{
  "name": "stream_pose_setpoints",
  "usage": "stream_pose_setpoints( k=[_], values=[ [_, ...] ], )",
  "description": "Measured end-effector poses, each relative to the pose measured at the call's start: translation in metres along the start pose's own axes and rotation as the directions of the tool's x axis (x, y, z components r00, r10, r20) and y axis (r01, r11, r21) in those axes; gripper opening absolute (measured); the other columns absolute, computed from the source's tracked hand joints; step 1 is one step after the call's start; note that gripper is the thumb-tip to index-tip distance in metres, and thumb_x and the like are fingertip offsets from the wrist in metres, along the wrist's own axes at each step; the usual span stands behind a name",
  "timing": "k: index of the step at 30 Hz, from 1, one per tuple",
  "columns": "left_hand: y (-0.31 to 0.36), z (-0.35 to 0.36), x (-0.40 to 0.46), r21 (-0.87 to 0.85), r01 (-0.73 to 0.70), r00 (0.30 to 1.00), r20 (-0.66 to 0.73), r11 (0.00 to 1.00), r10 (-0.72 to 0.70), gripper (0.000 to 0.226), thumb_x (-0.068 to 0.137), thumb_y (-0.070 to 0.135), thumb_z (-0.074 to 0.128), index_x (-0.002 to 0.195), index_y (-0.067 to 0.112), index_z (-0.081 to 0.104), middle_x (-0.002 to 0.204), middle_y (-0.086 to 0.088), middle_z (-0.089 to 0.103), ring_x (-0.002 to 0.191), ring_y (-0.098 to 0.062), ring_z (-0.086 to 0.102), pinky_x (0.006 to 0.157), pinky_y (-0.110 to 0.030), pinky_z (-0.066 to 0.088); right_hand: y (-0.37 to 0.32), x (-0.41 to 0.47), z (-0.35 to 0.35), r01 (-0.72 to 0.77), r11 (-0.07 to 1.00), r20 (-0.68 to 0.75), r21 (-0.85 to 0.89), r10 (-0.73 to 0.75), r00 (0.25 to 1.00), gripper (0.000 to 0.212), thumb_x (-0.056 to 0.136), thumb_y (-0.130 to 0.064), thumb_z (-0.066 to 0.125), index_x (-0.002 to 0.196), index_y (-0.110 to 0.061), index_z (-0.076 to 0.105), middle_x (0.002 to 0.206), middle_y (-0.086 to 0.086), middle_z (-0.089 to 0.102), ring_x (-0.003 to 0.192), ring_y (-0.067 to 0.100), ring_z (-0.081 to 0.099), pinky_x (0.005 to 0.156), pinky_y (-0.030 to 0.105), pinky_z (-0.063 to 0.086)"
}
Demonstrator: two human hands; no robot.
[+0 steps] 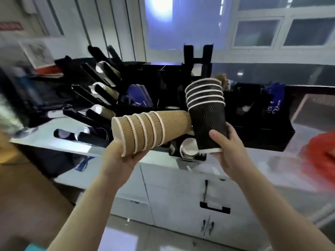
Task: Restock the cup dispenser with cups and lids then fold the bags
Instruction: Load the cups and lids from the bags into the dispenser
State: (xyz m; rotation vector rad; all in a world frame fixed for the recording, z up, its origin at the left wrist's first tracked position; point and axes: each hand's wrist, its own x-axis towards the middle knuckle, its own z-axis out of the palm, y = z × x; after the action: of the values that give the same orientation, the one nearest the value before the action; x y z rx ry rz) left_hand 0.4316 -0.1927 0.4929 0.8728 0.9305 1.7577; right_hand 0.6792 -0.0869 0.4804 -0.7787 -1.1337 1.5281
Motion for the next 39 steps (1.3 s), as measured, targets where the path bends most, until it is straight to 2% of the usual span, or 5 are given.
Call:
stream_pose_setpoints(
  k=[13, 19, 25, 36, 39],
  values=[
    [0.08, -0.143, 0.018, -0.143, -0.059, 0.958, -0.288, 0.988, 0.016, 0.036, 0.101, 0.013, 0.029, 0.123, 0.017, 0.057, 0.11, -0.005, 0.072, 0.099, -0.021, 0.069, 0.07, -0.029, 0.058, 0.033, 0.038, 0.168, 0.027, 0.97, 0.099, -0.243, -0.003, 0.995, 0.051, 0.079, -0.018, 0.075, 0.119, -0.026, 0.044, 0.117, 0.008, 0.062, 0.099, 0.027, 0.067, 0.08, 0.052, 0.057],
    [0.113, -0.189, 0.042, -0.063, -0.165, 0.922, -0.364, 0.984, 0.132, 0.046, 0.102, 0.012, 0.029, 0.105, 0.023, 0.073, 0.113, -0.005, 0.071, 0.103, -0.023, 0.068, 0.075, -0.032, 0.058, 0.049, 0.088, 0.232, 0.187, 0.927, 0.191, -0.325, -0.13, 0.973, 0.049, 0.066, -0.031, 0.082, 0.104, -0.04, 0.052, 0.108, -0.008, 0.062, 0.09, 0.006, 0.066, 0.063, 0.02, 0.051],
    [0.121, -0.234, 0.068, -0.147, -0.273, 0.904, -0.378, 0.951, 0.201, 0.048, 0.102, 0.023, 0.027, 0.103, 0.026, 0.075, 0.115, -0.001, 0.07, 0.104, -0.02, 0.067, 0.076, -0.03, 0.058, 0.062, 0.129, 0.273, 0.296, 0.884, 0.228, -0.362, -0.224, 0.948, 0.053, 0.056, -0.039, 0.079, 0.102, -0.036, 0.053, 0.104, -0.008, 0.062, 0.088, 0.003, 0.064, 0.072, 0.023, 0.052],
    [0.164, -0.355, 0.099, -0.14, -0.003, 0.953, -0.301, 0.99, -0.04, 0.035, 0.105, 0.02, 0.026, 0.112, 0.02, 0.061, 0.138, -0.011, 0.054, 0.111, -0.013, 0.06, 0.092, -0.018, 0.048, 0.094, 0.11, 0.355, 0.303, 0.867, 0.081, -0.395, -0.296, 0.952, 0.051, 0.057, -0.051, 0.073, 0.101, -0.033, 0.055, 0.107, 0.002, 0.065, 0.094, 0.013, 0.065, 0.078, 0.03, 0.052],
    [0.171, -0.379, 0.101, -0.19, -0.067, 0.951, -0.308, 0.98, 0.005, 0.035, 0.102, 0.02, 0.03, 0.121, 0.021, 0.06, 0.124, -0.008, 0.065, 0.111, -0.024, 0.064, 0.09, -0.039, 0.054, 0.116, 0.088, 0.371, 0.291, 0.849, 0.027, -0.44, -0.312, 0.95, 0.047, 0.062, -0.043, 0.075, 0.102, -0.034, 0.052, 0.1, -0.004, 0.065, 0.084, 0.001, 0.064, 0.067, 0.016, 0.049]
  ],
)
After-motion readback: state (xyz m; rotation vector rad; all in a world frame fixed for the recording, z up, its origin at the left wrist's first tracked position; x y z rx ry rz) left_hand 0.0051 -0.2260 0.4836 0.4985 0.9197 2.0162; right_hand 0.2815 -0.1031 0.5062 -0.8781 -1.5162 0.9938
